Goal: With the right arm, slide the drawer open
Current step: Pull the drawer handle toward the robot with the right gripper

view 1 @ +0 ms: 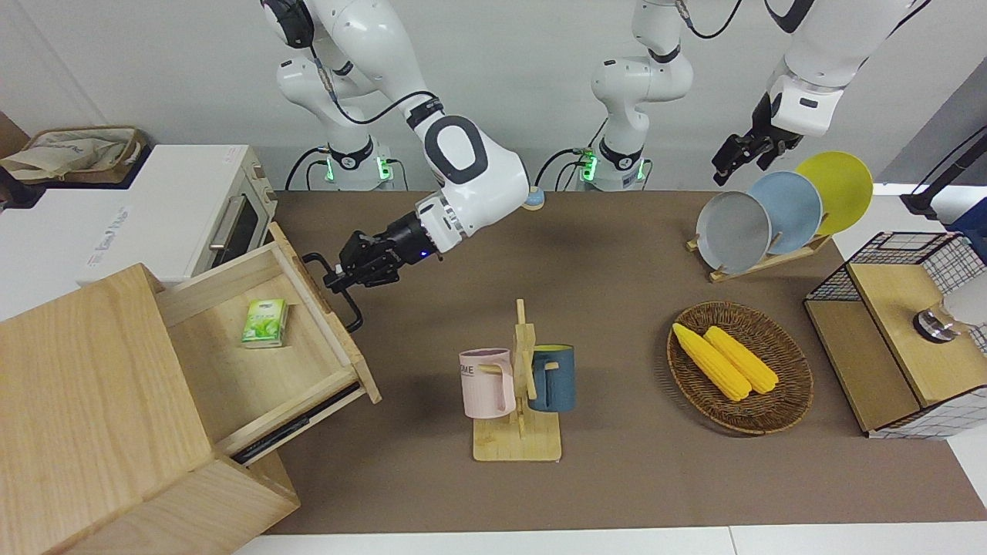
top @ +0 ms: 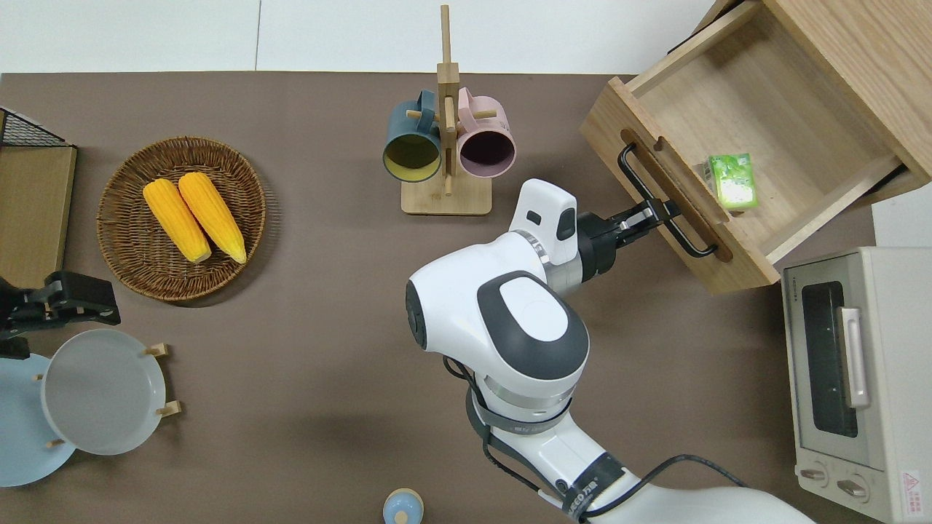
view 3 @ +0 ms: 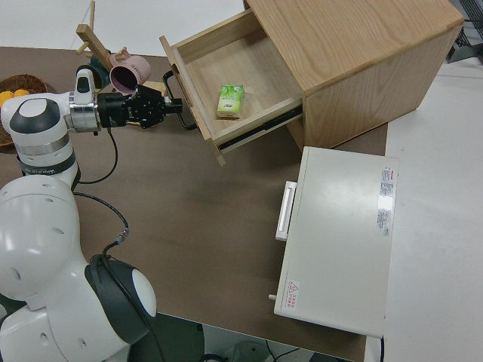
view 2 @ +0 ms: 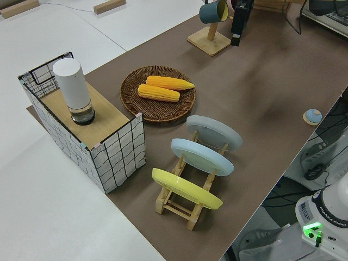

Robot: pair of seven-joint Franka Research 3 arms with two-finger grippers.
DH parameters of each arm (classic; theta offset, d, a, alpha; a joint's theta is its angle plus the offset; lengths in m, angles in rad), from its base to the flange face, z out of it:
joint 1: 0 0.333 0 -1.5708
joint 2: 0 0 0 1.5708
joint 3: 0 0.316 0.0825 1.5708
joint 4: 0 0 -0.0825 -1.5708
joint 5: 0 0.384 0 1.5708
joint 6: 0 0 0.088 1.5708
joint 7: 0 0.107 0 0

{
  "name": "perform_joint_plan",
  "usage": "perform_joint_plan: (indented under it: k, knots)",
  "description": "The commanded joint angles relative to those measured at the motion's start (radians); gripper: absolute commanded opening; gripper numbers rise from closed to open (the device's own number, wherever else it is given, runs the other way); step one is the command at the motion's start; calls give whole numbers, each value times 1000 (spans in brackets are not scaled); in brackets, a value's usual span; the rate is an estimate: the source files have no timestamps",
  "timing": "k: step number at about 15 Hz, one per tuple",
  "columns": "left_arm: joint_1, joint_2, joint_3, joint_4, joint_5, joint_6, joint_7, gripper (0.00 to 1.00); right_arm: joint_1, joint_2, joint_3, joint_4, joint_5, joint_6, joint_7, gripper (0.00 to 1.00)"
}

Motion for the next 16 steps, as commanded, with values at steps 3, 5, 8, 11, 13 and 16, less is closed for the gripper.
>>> perform_joint_plan:
  k: [3,5,8,11,13,16]
  knots:
    - [-4,-9,5,0,-4,-2,10,993,12,-15,35,42,58,-62,39,0]
    - [-4,-9,5,0,-4,-2,10,993,15,-15,39,55,86,-73,41,0]
    - [-4,-9,5,0,-4,-2,10,993,28,-15,47,60,92,-90,41,0]
    - [-4,-9,5,0,-4,-2,10,993,29,-15,69,60,94,-111,41,0]
    - [-4,-9,5,0,-4,-2,10,993,29,-15,69,61,94,-116,41,120]
    - [-4,-9,5,0,-4,-2,10,993,26,-15,67,61,80,-113,41,729]
